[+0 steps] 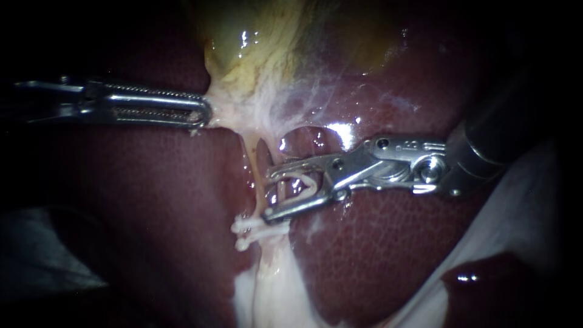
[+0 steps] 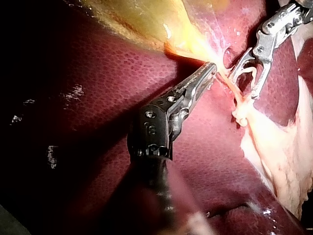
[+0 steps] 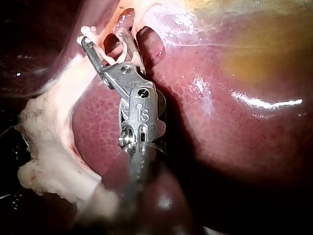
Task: Clipping third clip left tube
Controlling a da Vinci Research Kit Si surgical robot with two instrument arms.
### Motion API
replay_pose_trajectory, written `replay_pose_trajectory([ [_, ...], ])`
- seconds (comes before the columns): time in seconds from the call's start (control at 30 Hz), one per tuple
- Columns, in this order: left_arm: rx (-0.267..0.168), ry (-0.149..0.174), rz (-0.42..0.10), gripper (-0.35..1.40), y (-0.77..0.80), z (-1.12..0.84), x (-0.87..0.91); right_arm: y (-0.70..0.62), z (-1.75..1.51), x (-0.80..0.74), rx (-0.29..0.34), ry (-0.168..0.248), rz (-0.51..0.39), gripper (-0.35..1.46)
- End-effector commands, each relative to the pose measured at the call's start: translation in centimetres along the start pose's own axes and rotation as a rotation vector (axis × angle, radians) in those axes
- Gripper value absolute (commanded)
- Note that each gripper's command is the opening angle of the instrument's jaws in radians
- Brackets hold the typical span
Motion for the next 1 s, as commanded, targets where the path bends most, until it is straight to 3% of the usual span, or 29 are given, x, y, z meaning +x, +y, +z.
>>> replay_pose_trajectory([
  [0.03, -0.001, 0.000, 0.000, -0.35, 0.00, 0.00, 0.00, 0.00, -0.02, 0.01, 0.002, 0.001, -0.001, 0.40],
  [0.43, -0.001, 0.000, 0.000, -0.35, 0.00, 0.00, 0.00, -0.08, -0.14, 0.13, 0.025, 0.012, 0.007, 0.40],
  [1.0, -0.002, 0.000, 0.001, -0.35, -0.01, -0.01, 0.00, -0.19, -0.23, 0.16, 0.084, 0.015, 0.007, 0.40],
])
